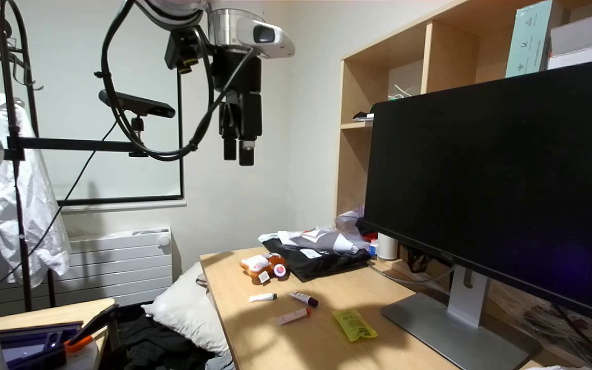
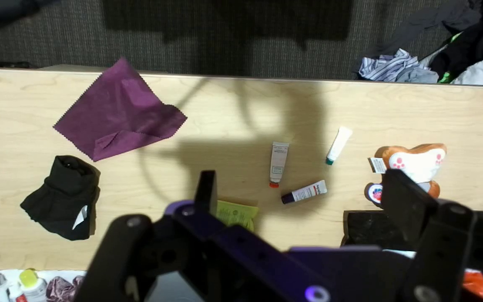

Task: Place a tube on the purple napkin

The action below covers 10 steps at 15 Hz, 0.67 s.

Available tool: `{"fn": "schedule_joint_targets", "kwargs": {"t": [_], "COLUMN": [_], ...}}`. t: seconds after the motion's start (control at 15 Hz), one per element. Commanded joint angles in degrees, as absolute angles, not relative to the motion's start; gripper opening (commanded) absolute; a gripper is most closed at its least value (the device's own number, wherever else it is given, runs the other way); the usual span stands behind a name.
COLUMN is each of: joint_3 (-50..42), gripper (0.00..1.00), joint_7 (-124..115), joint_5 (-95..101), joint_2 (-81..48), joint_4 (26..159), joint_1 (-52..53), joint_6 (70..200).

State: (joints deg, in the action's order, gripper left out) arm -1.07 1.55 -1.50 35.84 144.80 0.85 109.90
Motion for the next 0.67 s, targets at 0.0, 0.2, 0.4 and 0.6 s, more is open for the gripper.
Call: {"fn": "schedule_joint_targets", "kwargs": {"t": [0.0,0.2,0.4,0.6], "joint_3": [0.52,0.45,0.7,-0.85], "gripper": [1.0,1.0,1.0,1.0], "joint_7": [-2.2,-1.58,-0.96,1.02], "joint_5": [-3.13,-2.08,0.61,-1.35], "joint_2": [27.16,28.96,30.26,34.99], "joint_4": [146.36,147.91,148.87,145.53], "joint_1": [0.76,0.42,-0.52,0.48], "joint_6": [121.26,121.26,121.26,113.06]}}
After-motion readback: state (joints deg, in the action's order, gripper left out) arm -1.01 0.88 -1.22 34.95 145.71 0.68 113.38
